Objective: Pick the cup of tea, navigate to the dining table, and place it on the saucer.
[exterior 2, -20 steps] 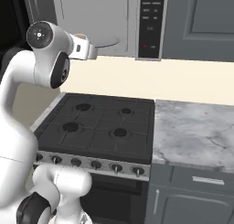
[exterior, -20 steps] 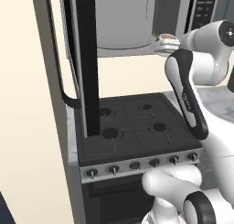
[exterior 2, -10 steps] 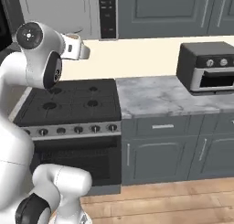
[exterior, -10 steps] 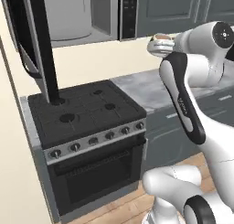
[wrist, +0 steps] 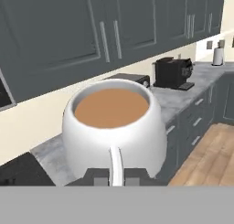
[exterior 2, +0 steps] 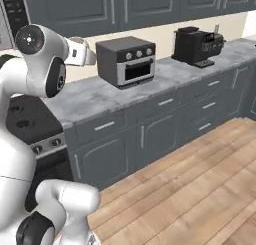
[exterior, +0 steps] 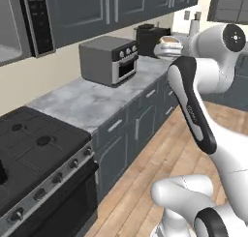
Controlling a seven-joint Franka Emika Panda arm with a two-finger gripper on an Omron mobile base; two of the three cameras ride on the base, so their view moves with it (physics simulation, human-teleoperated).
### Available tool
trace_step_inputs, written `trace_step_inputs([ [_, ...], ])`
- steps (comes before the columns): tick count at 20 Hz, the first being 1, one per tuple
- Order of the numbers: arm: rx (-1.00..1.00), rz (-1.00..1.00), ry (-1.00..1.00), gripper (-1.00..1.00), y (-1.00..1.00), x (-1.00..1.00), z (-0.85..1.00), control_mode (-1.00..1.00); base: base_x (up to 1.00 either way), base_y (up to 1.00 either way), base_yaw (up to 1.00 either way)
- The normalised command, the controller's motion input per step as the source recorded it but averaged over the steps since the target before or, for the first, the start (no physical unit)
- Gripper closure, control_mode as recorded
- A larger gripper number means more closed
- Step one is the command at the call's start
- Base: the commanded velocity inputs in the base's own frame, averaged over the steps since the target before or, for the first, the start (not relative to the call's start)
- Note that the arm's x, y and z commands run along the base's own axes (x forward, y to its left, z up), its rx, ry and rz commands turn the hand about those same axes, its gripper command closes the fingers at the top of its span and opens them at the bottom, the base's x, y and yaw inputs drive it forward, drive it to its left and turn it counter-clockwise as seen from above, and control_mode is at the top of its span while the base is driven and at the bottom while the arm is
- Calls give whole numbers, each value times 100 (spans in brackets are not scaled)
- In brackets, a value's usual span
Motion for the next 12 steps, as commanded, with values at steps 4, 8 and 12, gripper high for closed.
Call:
trace_step_inputs([
  [4,0,0,0,100,0,0,0,100,53,25,-72],
  [8,0,0,0,100,0,0,0,100,38,24,-70],
  [12,0,0,0,100,0,0,0,100,31,29,-67],
])
